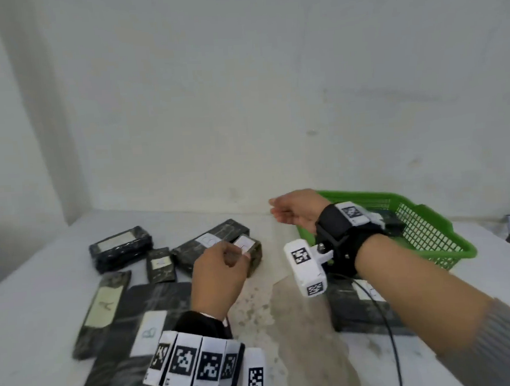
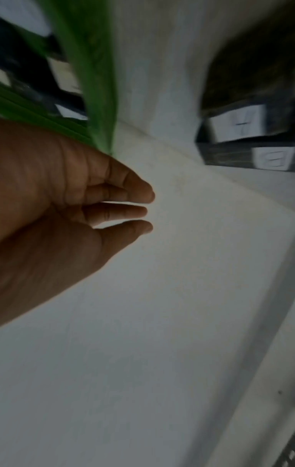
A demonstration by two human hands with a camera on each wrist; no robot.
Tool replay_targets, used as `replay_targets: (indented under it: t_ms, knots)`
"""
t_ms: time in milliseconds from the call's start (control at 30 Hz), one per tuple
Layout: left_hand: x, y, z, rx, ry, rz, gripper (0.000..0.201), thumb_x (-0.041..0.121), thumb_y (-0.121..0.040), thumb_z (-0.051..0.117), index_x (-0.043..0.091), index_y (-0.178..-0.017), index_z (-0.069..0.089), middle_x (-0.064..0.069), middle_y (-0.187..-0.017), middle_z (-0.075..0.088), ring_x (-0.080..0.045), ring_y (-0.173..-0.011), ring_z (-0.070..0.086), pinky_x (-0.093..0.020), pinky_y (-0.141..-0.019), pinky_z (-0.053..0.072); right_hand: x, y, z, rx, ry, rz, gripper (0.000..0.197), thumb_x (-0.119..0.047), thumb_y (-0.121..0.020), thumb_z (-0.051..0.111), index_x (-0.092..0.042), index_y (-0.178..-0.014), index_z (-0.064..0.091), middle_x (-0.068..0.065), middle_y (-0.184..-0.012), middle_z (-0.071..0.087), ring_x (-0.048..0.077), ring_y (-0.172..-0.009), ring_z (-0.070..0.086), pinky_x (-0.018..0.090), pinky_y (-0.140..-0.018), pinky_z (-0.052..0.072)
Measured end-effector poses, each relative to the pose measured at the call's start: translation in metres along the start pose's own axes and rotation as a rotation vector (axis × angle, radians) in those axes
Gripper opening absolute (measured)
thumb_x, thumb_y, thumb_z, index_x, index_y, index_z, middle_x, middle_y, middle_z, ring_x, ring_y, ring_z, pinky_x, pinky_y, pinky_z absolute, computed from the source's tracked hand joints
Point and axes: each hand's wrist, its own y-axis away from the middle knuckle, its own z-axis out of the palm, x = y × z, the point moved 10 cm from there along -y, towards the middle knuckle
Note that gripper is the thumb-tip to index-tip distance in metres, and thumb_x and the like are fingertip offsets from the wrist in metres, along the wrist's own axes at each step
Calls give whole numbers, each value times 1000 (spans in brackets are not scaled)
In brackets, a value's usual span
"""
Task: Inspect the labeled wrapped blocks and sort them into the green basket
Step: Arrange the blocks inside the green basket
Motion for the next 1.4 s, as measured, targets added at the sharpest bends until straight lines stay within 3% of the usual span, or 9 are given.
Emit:
replay_targets:
  t_ms: [267, 400, 500, 600, 867, 967, 1100, 1267, 1400]
  knots:
    - [-19, 20, -85, 88, -30, -21, 5, 20, -87, 68, 18, -83, 67, -6, -76, 68, -25, -78, 68, -51, -79, 57, 69, -12, 41, 48, 531, 196, 38, -28, -96, 63, 3, -119, 59, 13, -108, 56, 19, -65, 50, 33, -75, 47]
    - [-24, 21, -105, 92, 16, -11, 5, 19, -88, 67, 16, -85, 68, -9, -77, 70, -28, -77, 70, -52, -77, 58, 79, -9, 48, 33, 668, 200, 50, -33, -96, 61, 0, -133, 56, 16, -122, 58, 24, -89, 53, 31, -67, 46]
    - [-26, 21, -101, 50, 84, -36, 5, 17, -90, 66, 14, -87, 67, -11, -82, 70, -32, -81, 71, -48, -76, 60, 81, -5, 46, 34, 596, 147, 34, -32, -95, 63, -4, -114, 65, 14, -115, 62, 21, -92, 54, 29, -73, 48]
    - [-29, 21, -93, 22, 120, -55, 4, 17, -91, 65, 15, -88, 67, -10, -88, 70, -29, -85, 71, -45, -78, 60, 92, 9, 40, 41, 265, 192, 16, -16, -87, 74, -5, -83, 63, 20, -115, 65, 28, -87, 65, 34, -63, 58]
    - [-28, 41, -63, 27, 323, -76, 30, 41, -88, 67, 18, -108, 62, -7, -99, 66, -26, -94, 68, -45, -87, 57, 75, 108, 49, -43, -354, 50, 20, -4, -88, 69, -11, -86, 50, 16, -96, 64, 28, -78, 66, 39, -76, 60]
    - [-20, 54, -35, -103, 410, -82, 42, 48, -87, 63, 22, -119, 59, -6, -109, 66, -22, -101, 68, -36, -82, 58, 79, 140, 44, -30, -399, 2, 21, -4, -87, 70, -12, -88, 51, 15, -92, 70, 27, -78, 68, 39, -81, 60]
    - [-16, 64, -3, -260, 467, -61, 30, 41, -92, 60, 31, -121, 60, -7, -109, 70, -21, -104, 69, -44, -88, 58, 96, 163, 37, -30, -430, -31, 22, -4, -86, 70, -13, -91, 51, 16, -94, 73, 25, -82, 69, 43, -90, 57]
    - [-21, 67, 17, -276, 487, 6, 30, 32, -93, 65, 3, -100, 68, -25, -102, 69, -36, -102, 67, -59, -93, 52, 115, 167, 26, -60, -403, -35, 32, -8, -86, 71, -17, -109, 50, 18, -105, 71, 25, -89, 69, 43, -87, 58]
    - [-30, 67, 38, -357, 483, -19, 32, 20, -97, 56, -12, -101, 61, -21, -94, 66, -32, -94, 65, -53, -91, 54, 121, 163, 24, -172, -372, 0, 51, -37, -78, 70, -35, -126, 54, 6, -108, 71, 28, -98, 70, 46, -89, 57]
